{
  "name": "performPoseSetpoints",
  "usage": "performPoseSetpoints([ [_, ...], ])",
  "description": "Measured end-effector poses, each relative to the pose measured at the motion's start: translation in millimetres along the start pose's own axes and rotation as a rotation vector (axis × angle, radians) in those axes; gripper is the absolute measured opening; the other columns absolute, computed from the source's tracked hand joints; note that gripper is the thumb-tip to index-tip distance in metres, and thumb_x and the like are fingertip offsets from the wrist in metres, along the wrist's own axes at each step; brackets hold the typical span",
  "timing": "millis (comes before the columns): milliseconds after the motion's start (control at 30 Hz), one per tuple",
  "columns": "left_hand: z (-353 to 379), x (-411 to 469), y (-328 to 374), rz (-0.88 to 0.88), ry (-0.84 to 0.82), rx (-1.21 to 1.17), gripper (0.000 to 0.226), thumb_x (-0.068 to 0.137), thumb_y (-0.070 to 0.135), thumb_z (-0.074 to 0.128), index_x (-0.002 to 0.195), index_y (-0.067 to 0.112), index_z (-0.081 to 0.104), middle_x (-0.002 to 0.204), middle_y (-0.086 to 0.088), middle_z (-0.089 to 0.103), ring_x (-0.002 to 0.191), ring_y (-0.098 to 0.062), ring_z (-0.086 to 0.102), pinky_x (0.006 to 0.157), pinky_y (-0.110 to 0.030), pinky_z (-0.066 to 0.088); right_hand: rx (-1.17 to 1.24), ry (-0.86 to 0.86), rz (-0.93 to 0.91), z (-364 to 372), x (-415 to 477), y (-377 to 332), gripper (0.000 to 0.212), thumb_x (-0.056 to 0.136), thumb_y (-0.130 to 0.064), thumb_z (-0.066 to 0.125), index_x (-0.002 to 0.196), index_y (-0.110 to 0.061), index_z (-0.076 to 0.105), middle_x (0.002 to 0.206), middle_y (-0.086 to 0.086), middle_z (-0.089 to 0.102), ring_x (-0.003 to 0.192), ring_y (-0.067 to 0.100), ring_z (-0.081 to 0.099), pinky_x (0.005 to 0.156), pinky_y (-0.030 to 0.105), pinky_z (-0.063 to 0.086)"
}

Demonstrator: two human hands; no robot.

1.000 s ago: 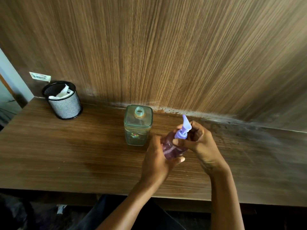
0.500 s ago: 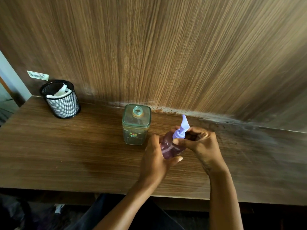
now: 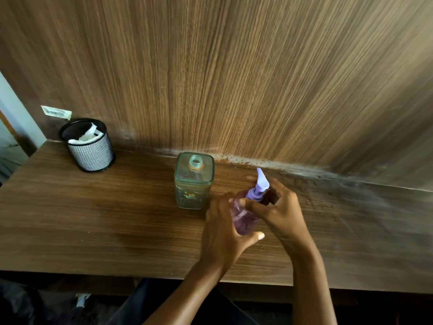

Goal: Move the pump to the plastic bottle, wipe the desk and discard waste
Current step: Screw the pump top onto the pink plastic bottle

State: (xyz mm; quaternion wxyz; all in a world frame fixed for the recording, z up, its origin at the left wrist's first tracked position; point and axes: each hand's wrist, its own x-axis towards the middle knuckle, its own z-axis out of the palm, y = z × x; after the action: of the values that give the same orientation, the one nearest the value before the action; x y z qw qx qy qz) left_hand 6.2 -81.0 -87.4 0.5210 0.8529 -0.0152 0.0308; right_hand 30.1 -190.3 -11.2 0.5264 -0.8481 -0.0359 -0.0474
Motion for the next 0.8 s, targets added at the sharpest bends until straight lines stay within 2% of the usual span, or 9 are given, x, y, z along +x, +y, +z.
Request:
performPoseSetpoints([
  [67,3,2,1,0.055,-0.058,0.024,0.085,0.053,0.058,0.068,0.129,0.034,0.038,0.125,0.010,0.045,0.116,-0.008,0.042,0.097,-0.028,0.038,-0.134,0.051,-0.016,-3,1,0,0.031,0.063,-0.021,0.084,0.075,-0.025,0.056,0.080,0.014,0.060,0.063,0.021,0.054,0.059,0.035,0.048],
  [133,3,6,1,0.007,-0.078,-0.104,0.071,0.057,0.045,0.072,0.122,0.038,0.043,0.121,0.012,0.054,0.114,-0.012,0.051,0.096,-0.036,0.045,-0.234,0.081,-0.026,-3,1,2,0.042,0.064,-0.030,0.083,0.067,-0.028,0.041,0.068,-0.002,0.052,0.055,0.006,0.044,0.052,0.018,0.036],
  [200,1,9,0,-0.049,-0.083,-0.234,0.060,0.063,0.025,0.076,0.112,0.041,0.046,0.109,0.014,0.062,0.106,-0.009,0.060,0.089,-0.032,0.051,-0.333,0.111,-0.013,2,-2,0,0.041,0.067,-0.043,0.076,0.067,-0.024,0.040,0.056,-0.009,0.049,0.052,0.007,0.047,0.050,0.022,0.036],
  [300,-4,9,2,-0.088,-0.093,-0.306,0.060,0.065,0.010,0.079,0.104,0.041,0.044,0.092,0.030,0.065,0.094,0.009,0.062,0.082,-0.017,0.050,-0.478,0.193,0.011,12,-2,1,0.034,0.074,-0.050,0.063,0.070,-0.018,0.054,0.061,0.003,0.061,0.068,0.031,0.060,0.060,0.035,0.044],
  [367,-5,8,6,-0.084,-0.057,-0.257,0.060,0.063,0.020,0.080,0.107,0.041,0.045,0.089,0.029,0.064,0.092,0.005,0.065,0.082,-0.025,0.053,-0.493,0.237,0.011,17,-1,4,0.035,0.076,-0.050,0.058,0.079,-0.016,0.064,0.070,0.012,0.066,0.073,0.036,0.060,0.061,0.033,0.041],
  [433,-6,5,8,-0.088,-0.018,-0.225,0.059,0.063,0.031,0.079,0.111,0.039,0.045,0.092,0.021,0.067,0.092,-0.004,0.067,0.080,-0.032,0.055,-0.484,0.297,-0.019,22,-2,7,0.044,0.073,-0.053,0.050,0.085,-0.014,0.067,0.067,0.014,0.065,0.067,0.037,0.056,0.060,0.030,0.035],
  [567,-5,-1,10,-0.060,0.000,-0.204,0.056,0.063,0.048,0.070,0.111,0.038,0.043,0.101,0.012,0.071,0.093,-0.005,0.067,0.080,-0.038,0.056,-0.448,0.458,-0.026,33,-4,9,0.031,0.072,-0.040,0.054,0.055,-0.016,0.045,0.055,0.015,0.061,0.057,0.040,0.056,0.059,0.031,0.037],
  [667,-6,-2,10,-0.050,0.023,-0.209,0.051,0.065,0.048,0.067,0.110,0.041,0.043,0.102,0.016,0.069,0.095,0.001,0.065,0.083,-0.035,0.055,-0.456,0.562,-0.056,41,-4,7,0.030,0.067,-0.032,0.056,0.049,-0.010,0.046,0.044,0.012,0.055,0.044,0.037,0.052,0.057,0.028,0.036],
  [800,-7,-2,11,-0.041,-0.010,-0.193,0.058,0.065,0.052,0.066,0.115,0.039,0.041,0.109,0.013,0.066,0.099,-0.004,0.064,0.082,-0.038,0.054,-0.479,0.476,0.014,36,-9,4,0.034,0.076,-0.037,0.066,0.064,-0.009,0.054,0.056,0.008,0.060,0.056,0.033,0.058,0.064,0.037,0.048],
])
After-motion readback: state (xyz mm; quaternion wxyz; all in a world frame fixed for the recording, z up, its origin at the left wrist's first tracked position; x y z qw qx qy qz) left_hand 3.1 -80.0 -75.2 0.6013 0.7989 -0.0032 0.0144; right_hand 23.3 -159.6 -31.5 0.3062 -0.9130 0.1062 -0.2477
